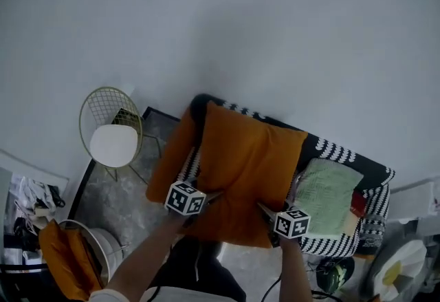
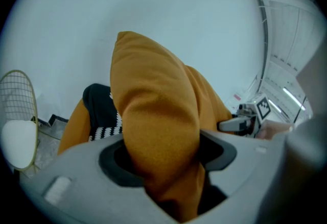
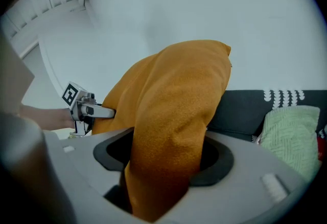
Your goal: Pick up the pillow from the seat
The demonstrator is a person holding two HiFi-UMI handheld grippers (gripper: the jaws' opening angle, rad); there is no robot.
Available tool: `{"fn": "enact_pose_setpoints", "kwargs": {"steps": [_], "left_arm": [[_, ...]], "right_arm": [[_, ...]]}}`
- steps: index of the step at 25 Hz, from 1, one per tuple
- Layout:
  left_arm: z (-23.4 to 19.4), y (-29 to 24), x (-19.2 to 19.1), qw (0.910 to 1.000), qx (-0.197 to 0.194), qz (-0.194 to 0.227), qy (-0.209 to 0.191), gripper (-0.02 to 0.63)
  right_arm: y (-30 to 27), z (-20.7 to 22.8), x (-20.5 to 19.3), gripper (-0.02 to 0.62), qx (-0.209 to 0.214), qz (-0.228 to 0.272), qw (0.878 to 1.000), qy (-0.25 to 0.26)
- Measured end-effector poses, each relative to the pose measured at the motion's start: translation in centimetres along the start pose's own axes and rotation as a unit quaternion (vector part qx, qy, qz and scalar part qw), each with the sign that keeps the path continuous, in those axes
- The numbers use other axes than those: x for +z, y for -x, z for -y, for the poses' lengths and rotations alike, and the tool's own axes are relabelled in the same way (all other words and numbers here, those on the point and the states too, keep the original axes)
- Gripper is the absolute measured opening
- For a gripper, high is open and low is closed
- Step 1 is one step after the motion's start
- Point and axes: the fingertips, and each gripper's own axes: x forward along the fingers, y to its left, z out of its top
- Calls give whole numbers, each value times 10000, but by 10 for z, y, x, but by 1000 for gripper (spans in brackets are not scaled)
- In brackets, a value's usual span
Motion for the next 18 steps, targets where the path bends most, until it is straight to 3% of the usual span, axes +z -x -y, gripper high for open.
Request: {"fn": "enact_pose_setpoints", "kwargs": {"steps": [7,18], "left_arm": [[61,67,21,9993,-8,323,-184,300],[105,153,17,9974,-281,515,-411,304]], "right_arm": [[68,-55,21,314,-35,306,9991,274],[130,-140,17,316,-287,626,9966,441]]}}
